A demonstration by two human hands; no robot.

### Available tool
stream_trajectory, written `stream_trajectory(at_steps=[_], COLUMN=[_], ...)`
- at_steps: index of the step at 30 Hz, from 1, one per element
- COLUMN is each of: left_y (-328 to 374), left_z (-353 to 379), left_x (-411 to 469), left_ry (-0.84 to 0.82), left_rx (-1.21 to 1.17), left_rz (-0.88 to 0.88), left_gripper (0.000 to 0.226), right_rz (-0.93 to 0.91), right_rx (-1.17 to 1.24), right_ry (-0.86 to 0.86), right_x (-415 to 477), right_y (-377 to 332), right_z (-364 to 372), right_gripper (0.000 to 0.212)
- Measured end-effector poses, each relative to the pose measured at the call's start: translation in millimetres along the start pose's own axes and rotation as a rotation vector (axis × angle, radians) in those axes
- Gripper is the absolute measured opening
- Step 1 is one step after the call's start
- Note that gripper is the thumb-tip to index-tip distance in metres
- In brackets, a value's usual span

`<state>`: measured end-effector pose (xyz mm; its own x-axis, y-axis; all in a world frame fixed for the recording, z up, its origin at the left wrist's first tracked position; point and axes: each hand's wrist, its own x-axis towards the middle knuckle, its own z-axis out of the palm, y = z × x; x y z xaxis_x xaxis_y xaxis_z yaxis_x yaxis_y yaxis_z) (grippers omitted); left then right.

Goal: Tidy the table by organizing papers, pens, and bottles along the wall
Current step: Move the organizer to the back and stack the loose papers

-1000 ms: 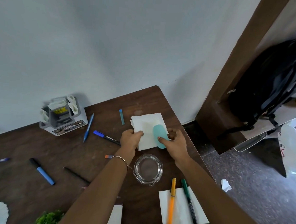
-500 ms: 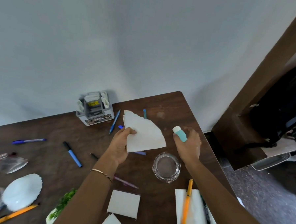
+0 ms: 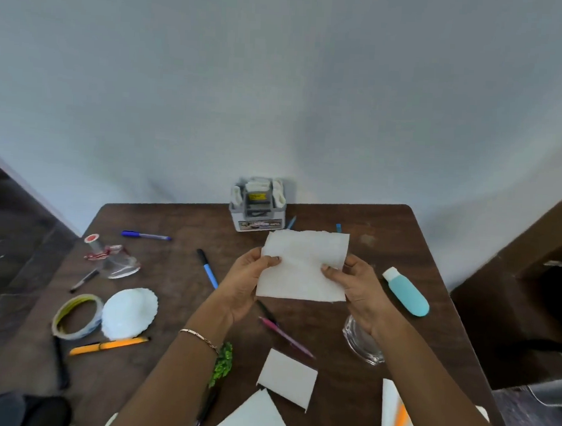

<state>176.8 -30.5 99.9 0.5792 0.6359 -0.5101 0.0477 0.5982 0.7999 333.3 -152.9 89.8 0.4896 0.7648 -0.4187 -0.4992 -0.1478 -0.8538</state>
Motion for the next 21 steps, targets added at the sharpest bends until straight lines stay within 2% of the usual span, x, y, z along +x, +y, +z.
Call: stream_trajectory(at_steps=[3,9,14,17,21], left_y=[3,13,23,22,22], left_z=[-20,-44,-45,-50,-55], left_x=[-7,-21,-31,-28,-22], left_ry=[0.027,0.091,0.084,0.092,0.040], left_rx=[-0.020,-0.107,-0.149,-0.198,-0.234], left_rz=[0.058,0.129,0.162,0.100,-0.080], left_gripper=[0.028,0.013,0.018,0.022,0.048], right_rz=[-0.054,-0.183,-0.166,-0.179,-0.223], right_rx=[-0.129,-0.255,-0.280,-0.317,-0.358], right_ry=[-0.011,-0.072,-0.106,-0.079,-0.099], right_x=[2,5,4,6,8], right_y=[2,0,-7,-8,-8], right_z=[17,46,60,62,62], right_gripper=[0.027,0.021,0.026,0.026,0.029])
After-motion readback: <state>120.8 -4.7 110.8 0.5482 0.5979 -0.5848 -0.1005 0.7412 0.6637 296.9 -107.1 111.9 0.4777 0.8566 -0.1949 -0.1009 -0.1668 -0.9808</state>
